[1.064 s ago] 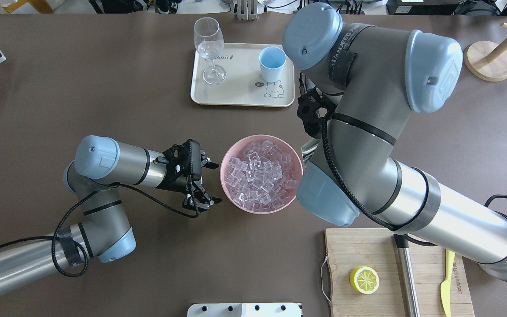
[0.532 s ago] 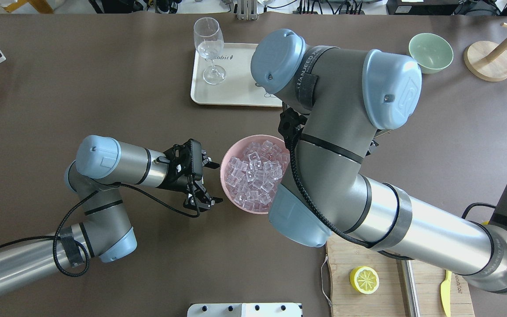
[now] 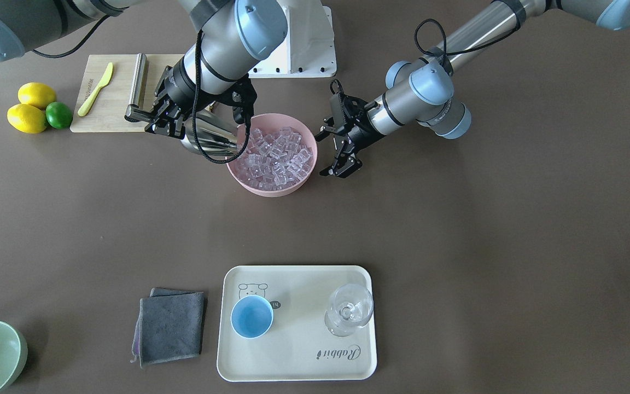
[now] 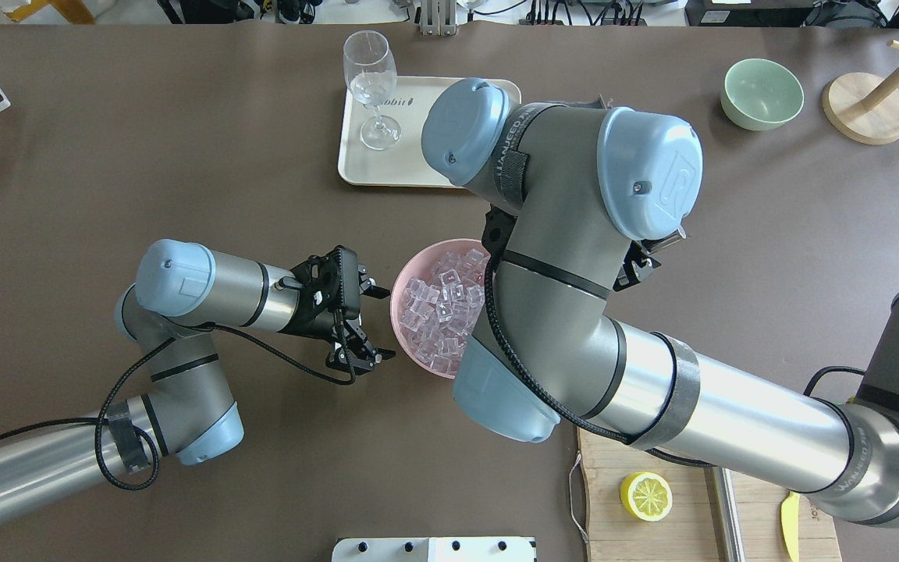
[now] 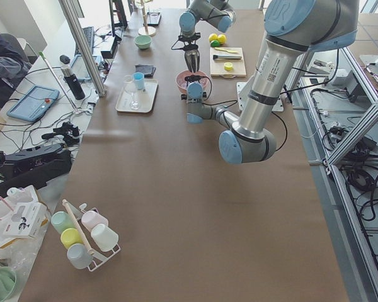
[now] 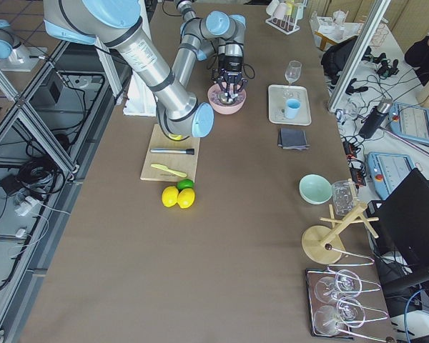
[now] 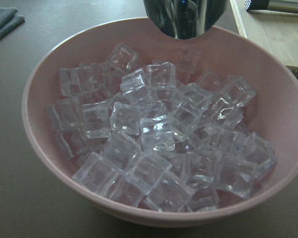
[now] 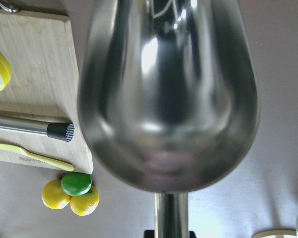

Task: Put ice in cup with scoop
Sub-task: 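Swing the scoop over the pink bowl with the right gripper and lower it in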

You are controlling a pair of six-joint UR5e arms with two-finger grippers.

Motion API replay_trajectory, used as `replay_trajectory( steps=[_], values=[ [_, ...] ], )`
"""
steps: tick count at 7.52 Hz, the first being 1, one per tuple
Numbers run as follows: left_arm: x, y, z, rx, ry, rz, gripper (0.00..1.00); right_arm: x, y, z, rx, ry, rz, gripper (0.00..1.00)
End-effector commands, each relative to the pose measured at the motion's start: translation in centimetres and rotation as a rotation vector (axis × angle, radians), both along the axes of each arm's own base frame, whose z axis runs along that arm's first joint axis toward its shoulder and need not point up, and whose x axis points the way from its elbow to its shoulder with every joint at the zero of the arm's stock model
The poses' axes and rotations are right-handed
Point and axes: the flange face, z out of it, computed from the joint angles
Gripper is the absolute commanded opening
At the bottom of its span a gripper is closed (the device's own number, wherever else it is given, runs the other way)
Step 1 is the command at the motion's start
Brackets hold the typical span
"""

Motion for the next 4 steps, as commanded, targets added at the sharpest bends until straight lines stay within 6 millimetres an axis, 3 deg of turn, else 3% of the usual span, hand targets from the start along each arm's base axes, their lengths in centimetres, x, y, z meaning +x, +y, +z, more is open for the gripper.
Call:
replay_trajectory(
  steps=[1, 4],
  values=[
    [0.0, -0.1, 0.0, 0.001, -0.001, -0.006, 0.98, -1.2, -0.7, -0.1, -0.011, 0.021, 0.006, 0.0],
    [0.0, -0.1, 0.2, -0.001, -0.005, -0.007, 0.98, -3.0, -1.8, -0.4, -0.031, 0.05, 0.078, 0.0]
  ],
)
